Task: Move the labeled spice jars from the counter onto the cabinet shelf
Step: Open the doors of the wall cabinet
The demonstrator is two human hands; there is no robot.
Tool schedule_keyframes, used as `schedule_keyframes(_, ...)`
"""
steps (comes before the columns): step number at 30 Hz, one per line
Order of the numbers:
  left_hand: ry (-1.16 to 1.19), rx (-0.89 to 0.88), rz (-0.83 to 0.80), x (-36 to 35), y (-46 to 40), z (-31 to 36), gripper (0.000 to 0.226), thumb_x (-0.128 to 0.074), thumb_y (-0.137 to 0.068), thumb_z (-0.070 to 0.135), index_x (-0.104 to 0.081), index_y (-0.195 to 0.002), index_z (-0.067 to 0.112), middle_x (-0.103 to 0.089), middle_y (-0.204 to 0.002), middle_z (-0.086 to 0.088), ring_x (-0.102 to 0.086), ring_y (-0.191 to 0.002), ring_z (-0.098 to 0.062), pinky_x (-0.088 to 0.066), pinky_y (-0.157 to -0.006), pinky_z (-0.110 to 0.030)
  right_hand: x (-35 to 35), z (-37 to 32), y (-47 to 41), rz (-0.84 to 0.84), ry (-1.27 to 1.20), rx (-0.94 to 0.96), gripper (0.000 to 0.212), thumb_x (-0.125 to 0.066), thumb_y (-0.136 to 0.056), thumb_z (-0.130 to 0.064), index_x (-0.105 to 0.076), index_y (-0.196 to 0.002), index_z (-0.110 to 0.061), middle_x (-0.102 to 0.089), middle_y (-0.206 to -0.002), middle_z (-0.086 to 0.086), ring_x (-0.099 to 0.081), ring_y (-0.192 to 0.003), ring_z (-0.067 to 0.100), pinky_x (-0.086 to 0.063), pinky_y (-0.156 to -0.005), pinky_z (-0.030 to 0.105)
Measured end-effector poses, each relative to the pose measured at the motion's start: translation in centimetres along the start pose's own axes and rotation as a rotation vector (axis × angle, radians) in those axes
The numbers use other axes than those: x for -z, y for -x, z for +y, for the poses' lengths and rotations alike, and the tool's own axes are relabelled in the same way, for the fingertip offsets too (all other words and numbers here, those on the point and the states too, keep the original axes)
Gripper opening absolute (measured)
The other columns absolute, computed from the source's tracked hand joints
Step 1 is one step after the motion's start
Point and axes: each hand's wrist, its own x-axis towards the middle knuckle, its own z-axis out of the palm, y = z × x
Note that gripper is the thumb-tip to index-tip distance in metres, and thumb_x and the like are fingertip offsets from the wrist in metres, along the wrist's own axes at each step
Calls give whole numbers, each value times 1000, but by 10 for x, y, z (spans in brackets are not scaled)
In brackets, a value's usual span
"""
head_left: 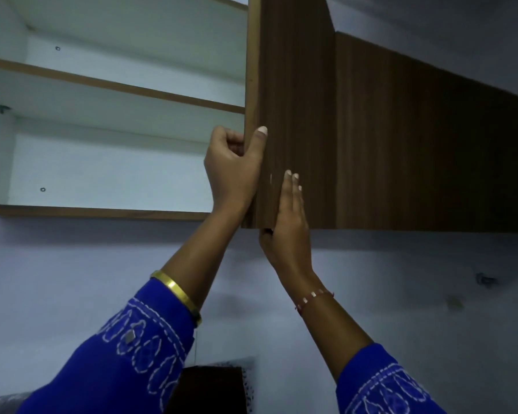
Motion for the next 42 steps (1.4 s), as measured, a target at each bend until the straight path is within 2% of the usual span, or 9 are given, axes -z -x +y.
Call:
schedule_keyframes(6,267,96,-201,-48,28,35,35,-55,-90,24,-49,-121,11,-60,-121,-9,-58,-113,-23,-49,-99,-43,50,16,11,102,-161,-29,80,-62,-85,-2,-16,-149,-13,-23,-156,6,-23,-144,23,-34,-114,39)
schedule_keyframes(11,325,147,-392,-98,62,65,50,-37,-99,27,-26,-146,16,-42,-145,-6,-43,-132,-22,-38,-110,-39,98,38,20,225,-272,-107,61,-63,-84,-3,-39,-140,-5,-58,-129,12,-56,-119,22,-48,-97,27)
schedule_keyframes(15,324,132,-439,-139,86,78,55,-33,-100,25,-10,-149,16,-18,-157,-3,-21,-144,-18,-24,-118,-37,135,61,24,248,-368,-233,17,-59,-84,5,-64,-99,-3,-63,-78,-2,-60,-76,-6,-48,-69,8)
schedule_keyframes(17,290,101,-474,-158,95,82,57,-32,-100,25,-5,-149,15,-8,-159,-4,-11,-147,-18,-17,-120,-39,153,67,25,253,-434,-307,31,-54,-86,8,-53,-78,-22,-51,-70,-11,-55,-67,0,-42,-62,10)
schedule_keyframes(20,207,37,-543,-183,105,85,60,-32,-100,25,2,-149,13,3,-159,-5,2,-147,-18,-6,-122,-40,174,77,27,280,-519,-376,32,-55,-85,9,-51,-77,-22,-51,-74,-10,-53,-72,7,-43,-65,10)
schedule_keyframes(25,111,-43,-679,-219,117,84,67,-35,-99,26,10,-147,12,15,-158,-6,14,-146,-19,3,-119,-37,200,101,25,363,-666,-515,35,-59,-84,5,-53,-118,6,-62,-114,17,-60,-93,15,-47,-68,8)
schedule_keyframes(29,2,-111,-760,-249,127,77,72,-38,-98,31,11,-147,12,16,-157,-7,13,-146,-22,3,-118,-42,220,124,21,436,-780,-611,47,-60,-84,4,-47,-129,-2,-55,-130,16,-55,-112,18,-48,-71,10)
schedule_keyframes(36,-117,-151,-808,-305,145,75,76,-39,-97,33,13,-147,9,20,-156,-11,17,-145,-27,4,-117,-45,251,163,13,409,-829,-726,46,-59,-85,3,-46,-129,-2,-54,-131,15,-52,-103,15,-45,-57,7)
schedule_keyframes(42,-146,-208,-758,-316,148,65,74,-36,-98,34,13,-147,8,20,-156,-13,17,-145,-28,6,-116,-45,250,178,12,406,-849,-731,48,-61,-84,2,-46,-130,-2,-54,-132,16,-52,-120,25,-43,-87,22)
